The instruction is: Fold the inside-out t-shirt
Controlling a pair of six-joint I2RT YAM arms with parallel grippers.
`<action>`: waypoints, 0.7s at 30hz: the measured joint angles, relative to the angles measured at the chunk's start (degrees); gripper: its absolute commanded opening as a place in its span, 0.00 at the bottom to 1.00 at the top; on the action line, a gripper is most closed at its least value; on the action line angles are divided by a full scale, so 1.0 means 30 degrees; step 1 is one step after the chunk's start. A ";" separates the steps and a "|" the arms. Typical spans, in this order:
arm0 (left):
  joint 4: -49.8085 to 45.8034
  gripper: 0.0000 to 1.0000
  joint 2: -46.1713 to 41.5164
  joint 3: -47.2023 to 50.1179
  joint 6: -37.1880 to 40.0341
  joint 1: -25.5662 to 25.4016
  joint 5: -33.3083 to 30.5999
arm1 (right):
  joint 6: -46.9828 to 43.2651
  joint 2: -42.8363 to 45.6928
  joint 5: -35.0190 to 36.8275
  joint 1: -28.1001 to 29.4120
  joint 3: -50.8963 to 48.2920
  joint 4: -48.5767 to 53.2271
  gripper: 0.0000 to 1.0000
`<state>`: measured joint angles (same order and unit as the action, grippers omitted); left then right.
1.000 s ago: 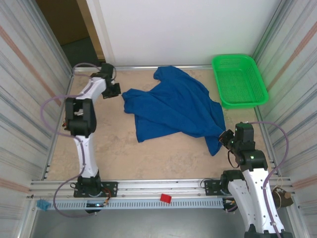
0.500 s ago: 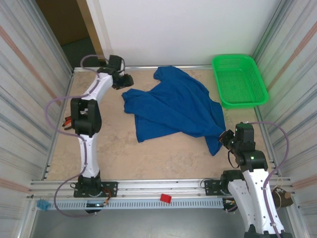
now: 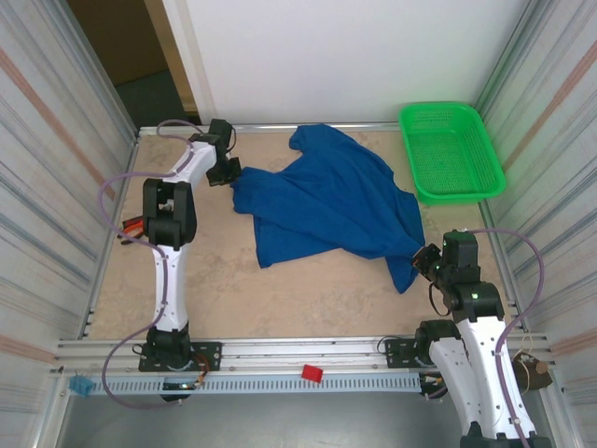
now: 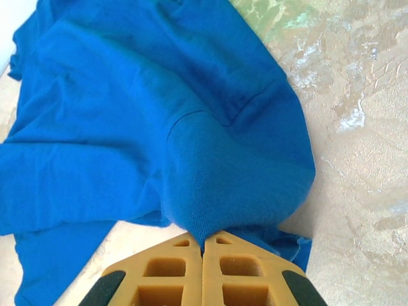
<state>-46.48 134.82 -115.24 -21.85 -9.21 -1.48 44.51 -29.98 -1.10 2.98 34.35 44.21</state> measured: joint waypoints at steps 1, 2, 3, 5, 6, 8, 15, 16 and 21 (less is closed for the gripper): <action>0.0000 0.00 0.0000 0.0000 0.0000 0.0000 -0.0051 | 0.0000 0.0007 0.0000 0.0000 0.0000 0.0000 0.00; 0.0007 0.00 0.0000 0.0000 0.0007 0.0007 -0.0044 | 0.0000 0.0007 0.0036 0.0000 0.0000 0.0000 0.00; 0.0146 0.00 -0.0066 0.0095 0.0036 0.0058 -0.0022 | 0.0000 0.0007 0.0095 0.0000 0.0000 0.0000 0.00; 0.0896 0.00 -0.0736 0.0954 0.0036 0.0117 0.0291 | -0.0007 0.0036 0.0386 -0.0051 0.0000 0.0007 0.00; 0.1479 0.00 -0.1377 0.1734 0.0029 0.0233 0.0772 | -0.0007 0.0073 0.0495 -0.0175 0.0015 0.0015 0.00; 0.2601 0.00 -0.2776 0.3162 -0.0226 0.0605 0.1909 | -0.0007 0.0124 0.0656 -0.0488 0.0109 0.0073 0.00; 1.0739 0.33 -0.6841 0.7810 -0.5421 0.4619 0.8510 | -0.0007 0.0211 0.0940 -0.1443 0.0525 0.0189 0.00; 1.2087 0.41 -0.6812 0.8233 -0.6404 0.5297 0.9194 | -0.0007 0.0277 0.0940 -0.1515 0.0525 0.0262 0.00; 1.3996 0.51 -0.6317 0.9063 -0.8211 0.6237 1.0557 | -0.0007 0.0525 0.0940 -0.1632 0.0532 0.0495 0.00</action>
<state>-4.49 115.87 -88.05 -46.48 9.50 30.20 44.49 -28.40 1.72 -1.91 35.94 45.69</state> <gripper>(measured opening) 0.500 0.042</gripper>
